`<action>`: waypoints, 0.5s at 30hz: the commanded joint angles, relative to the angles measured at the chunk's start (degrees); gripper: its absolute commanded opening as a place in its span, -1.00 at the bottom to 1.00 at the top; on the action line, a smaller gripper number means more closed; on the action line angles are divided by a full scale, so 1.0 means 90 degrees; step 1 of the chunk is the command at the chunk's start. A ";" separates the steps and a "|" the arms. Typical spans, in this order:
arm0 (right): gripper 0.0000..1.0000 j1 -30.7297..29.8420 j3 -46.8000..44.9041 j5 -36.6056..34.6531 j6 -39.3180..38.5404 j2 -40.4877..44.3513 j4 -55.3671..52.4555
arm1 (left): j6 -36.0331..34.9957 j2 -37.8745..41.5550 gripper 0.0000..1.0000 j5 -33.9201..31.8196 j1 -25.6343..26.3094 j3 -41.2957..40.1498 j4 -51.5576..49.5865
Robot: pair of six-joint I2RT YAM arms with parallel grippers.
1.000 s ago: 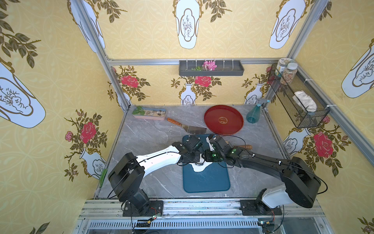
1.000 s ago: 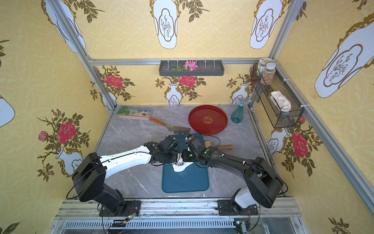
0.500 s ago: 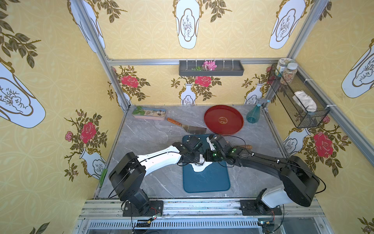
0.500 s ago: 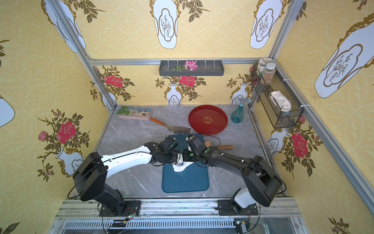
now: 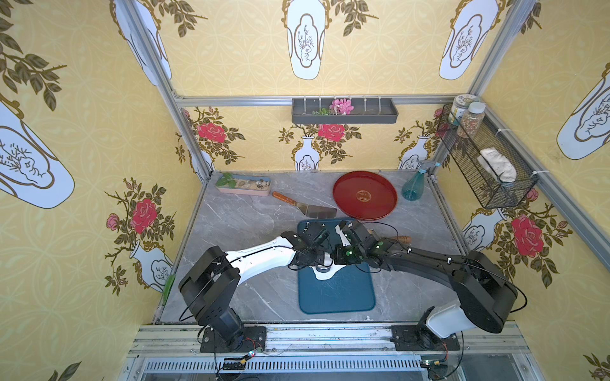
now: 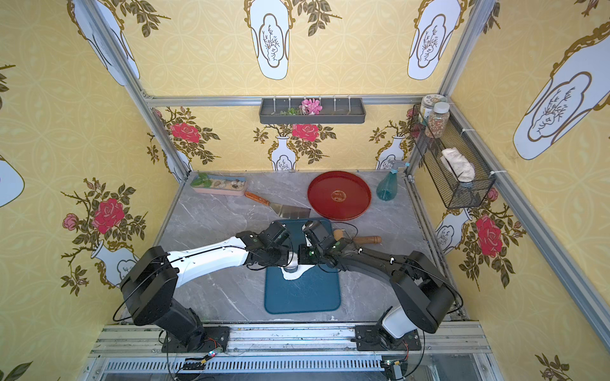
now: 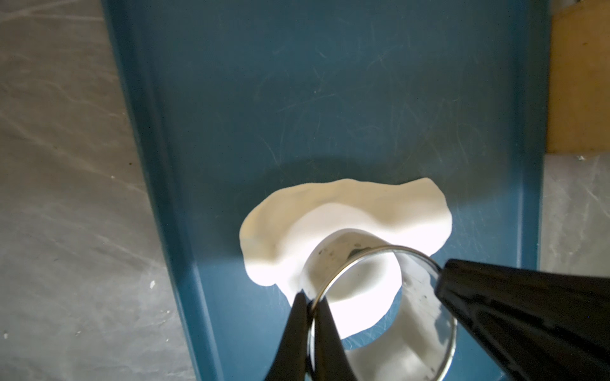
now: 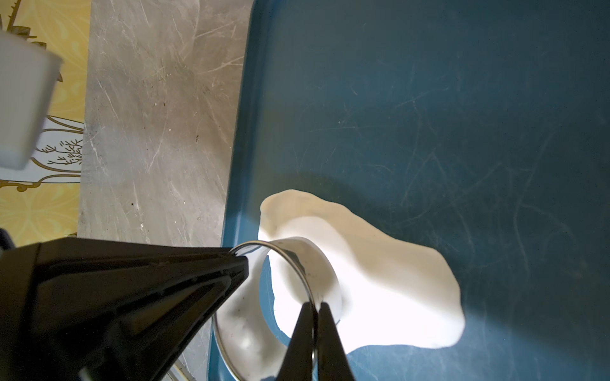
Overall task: Roll out the dumpling wrappers from the dough
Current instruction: Press the dumpling wrapper on the work surface.
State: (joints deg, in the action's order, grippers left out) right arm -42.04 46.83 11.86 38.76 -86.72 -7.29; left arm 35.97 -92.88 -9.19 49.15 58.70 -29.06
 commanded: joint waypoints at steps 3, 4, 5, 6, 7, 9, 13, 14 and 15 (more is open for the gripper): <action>-0.78 -0.0001 0.0028 -0.0076 0.0005 -0.0082 0.0105 | -0.0030 -0.0005 -1.00 0.0162 -0.0011 -0.0027 0.0327; -0.78 -0.0005 0.0026 -0.0071 0.0006 -0.0092 0.0115 | -0.0041 -0.0005 -1.00 0.0167 -0.0011 -0.0022 0.0338; -0.78 -0.0003 0.0030 -0.0062 0.0003 -0.0102 0.0116 | -0.0038 -0.0011 -1.00 0.0169 -0.0011 -0.0025 0.0338; -0.78 0.0011 0.0050 -0.0064 -0.0006 -0.0113 0.0104 | -0.0041 -0.0012 -1.00 0.0171 -0.0011 -0.0019 0.0351; -0.79 0.0012 0.0044 -0.0063 -0.0010 -0.0113 0.0107 | -0.0036 -0.0021 -1.00 0.0176 -0.0006 -0.0036 0.0363; -0.81 0.0006 0.0041 -0.0077 -0.0010 -0.0111 0.0102 | -0.0034 -0.0034 -1.00 0.0178 -0.0011 -0.0033 0.0361; -0.87 0.0029 0.0022 -0.0087 -0.0019 -0.0092 0.0104 | -0.0061 -0.0058 -1.00 0.0181 -0.0020 -0.0033 0.0388; -0.88 0.0037 0.0026 -0.0087 -0.0029 -0.0091 0.0106 | -0.0062 -0.0079 -1.00 0.0190 -0.0021 -0.0035 0.0403; -0.89 0.0044 0.0022 -0.0087 -0.0034 -0.0099 0.0107 | -0.0070 -0.0090 -1.00 0.0191 -0.0030 -0.0033 0.0404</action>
State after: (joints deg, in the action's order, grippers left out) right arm -41.85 46.96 12.10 38.02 -87.46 -7.42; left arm 35.53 -93.25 -9.13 48.90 58.59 -28.16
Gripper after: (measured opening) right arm 0.070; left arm 0.081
